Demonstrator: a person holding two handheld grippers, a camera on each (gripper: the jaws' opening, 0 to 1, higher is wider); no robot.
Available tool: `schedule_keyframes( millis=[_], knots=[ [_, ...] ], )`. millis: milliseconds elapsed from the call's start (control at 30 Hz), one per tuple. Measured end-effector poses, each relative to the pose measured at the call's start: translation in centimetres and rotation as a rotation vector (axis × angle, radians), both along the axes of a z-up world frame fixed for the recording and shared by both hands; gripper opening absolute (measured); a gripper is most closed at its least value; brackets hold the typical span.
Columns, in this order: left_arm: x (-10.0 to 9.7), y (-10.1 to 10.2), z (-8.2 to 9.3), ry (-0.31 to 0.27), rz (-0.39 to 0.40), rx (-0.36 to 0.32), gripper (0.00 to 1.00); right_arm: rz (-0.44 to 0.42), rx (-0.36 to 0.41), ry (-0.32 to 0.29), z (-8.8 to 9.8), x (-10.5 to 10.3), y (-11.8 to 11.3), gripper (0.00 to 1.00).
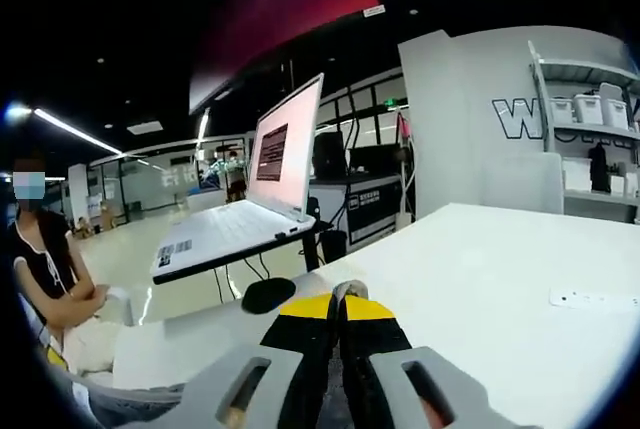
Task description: Open the folded towel by lifting each exposed corner and separating the folded layers until the towel lies flat within the target outline without major curled edges
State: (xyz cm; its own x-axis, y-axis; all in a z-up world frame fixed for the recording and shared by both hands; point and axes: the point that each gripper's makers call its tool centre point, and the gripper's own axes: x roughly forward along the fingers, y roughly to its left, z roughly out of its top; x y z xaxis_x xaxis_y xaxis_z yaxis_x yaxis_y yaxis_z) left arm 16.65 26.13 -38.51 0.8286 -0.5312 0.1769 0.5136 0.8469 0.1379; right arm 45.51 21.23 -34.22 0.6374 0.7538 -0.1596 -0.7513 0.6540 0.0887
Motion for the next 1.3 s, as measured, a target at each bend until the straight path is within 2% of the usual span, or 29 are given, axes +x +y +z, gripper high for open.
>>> schedule_keyframes(
  millis=[67,333,733,1033,1300],
  knots=[
    [0.0,0.1,-0.2,0.003,0.008,0.023,0.01,-0.003,0.004,0.006,-0.2,0.3,0.2,0.00],
    [0.0,0.8,-0.8,0.022,0.017,0.016,0.01,-0.005,-0.001,0.020,-1.2,0.5,0.7,0.00],
    [0.0,1.4,-1.8,0.057,0.035,0.021,0.01,0.005,-0.005,0.024,-1.5,0.3,1.9,0.00],
    [0.1,1.8,-2.3,0.072,0.050,0.027,0.01,0.000,-0.005,0.039,-2.5,0.4,2.8,0.00],
    [0.1,2.0,-2.6,0.081,0.054,0.021,0.01,0.006,-0.004,0.049,-2.7,1.0,3.6,0.00]
  ],
)
